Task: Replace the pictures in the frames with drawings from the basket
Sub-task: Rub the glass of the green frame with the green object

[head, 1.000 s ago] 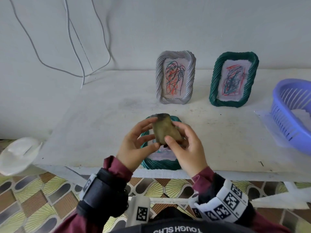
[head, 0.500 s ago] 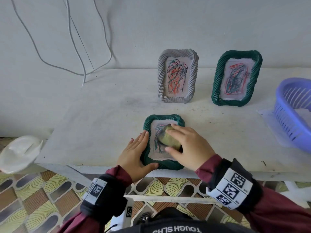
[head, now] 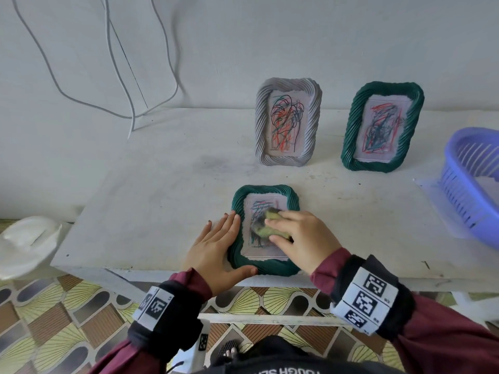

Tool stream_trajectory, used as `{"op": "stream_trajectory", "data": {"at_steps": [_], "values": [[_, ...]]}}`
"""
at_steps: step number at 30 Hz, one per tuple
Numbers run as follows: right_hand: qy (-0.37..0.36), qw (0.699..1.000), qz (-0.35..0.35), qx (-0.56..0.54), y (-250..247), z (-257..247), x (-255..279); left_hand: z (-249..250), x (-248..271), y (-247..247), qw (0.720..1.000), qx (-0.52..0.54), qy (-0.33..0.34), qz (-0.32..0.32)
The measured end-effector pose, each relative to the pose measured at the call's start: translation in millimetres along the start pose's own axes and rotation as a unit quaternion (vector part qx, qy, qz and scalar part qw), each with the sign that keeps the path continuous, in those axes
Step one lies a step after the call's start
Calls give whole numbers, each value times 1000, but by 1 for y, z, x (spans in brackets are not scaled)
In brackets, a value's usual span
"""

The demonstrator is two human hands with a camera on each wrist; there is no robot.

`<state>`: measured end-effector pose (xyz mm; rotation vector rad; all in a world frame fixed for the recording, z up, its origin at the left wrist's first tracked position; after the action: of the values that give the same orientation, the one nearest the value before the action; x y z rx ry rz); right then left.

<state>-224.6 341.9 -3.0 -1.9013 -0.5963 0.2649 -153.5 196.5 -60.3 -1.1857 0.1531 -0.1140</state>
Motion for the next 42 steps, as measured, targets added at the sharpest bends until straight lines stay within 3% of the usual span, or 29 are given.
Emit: {"op": "stream_trajectory", "data": {"at_steps": [4, 7, 11, 19, 28, 35, 42], "values": [[-60, 997, -30, 29, -1, -4, 20, -1, 0, 0, 1000, 7, -1, -1], [-24, 996, -69, 51, -11, 8, 12, -2, 1, 1, 1000, 3, 4, -2], [16, 998, -18, 65, -22, 1, -13, -1, 0, 0, 1000, -4, 4, -2], [-35, 991, -102, 75, 2, -11, 17, 3, 1, -5, 1000, -1, 4, 9], [3, 994, -46, 100, -17, -8, -32, 4, 2, -7, 1000, -12, 3, 3], [-68, 989, -110, 76, -3, -20, 17, 4, 2, -7, 1000, -13, 3, 2], [-4, 990, -61, 123, -23, -5, -43, 3, 1, -7, 1000, -12, 5, -4]]}}
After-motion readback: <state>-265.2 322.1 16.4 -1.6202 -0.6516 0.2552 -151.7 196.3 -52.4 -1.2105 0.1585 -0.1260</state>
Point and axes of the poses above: each hand's wrist, its own x-axis away from the middle knuckle, its own y-axis out of the palm, z = x × y, the point moved 5 cm from there along -x, towards the middle knuckle, and after that the axes turned 13 degrees about y, right-handed, at the moved point
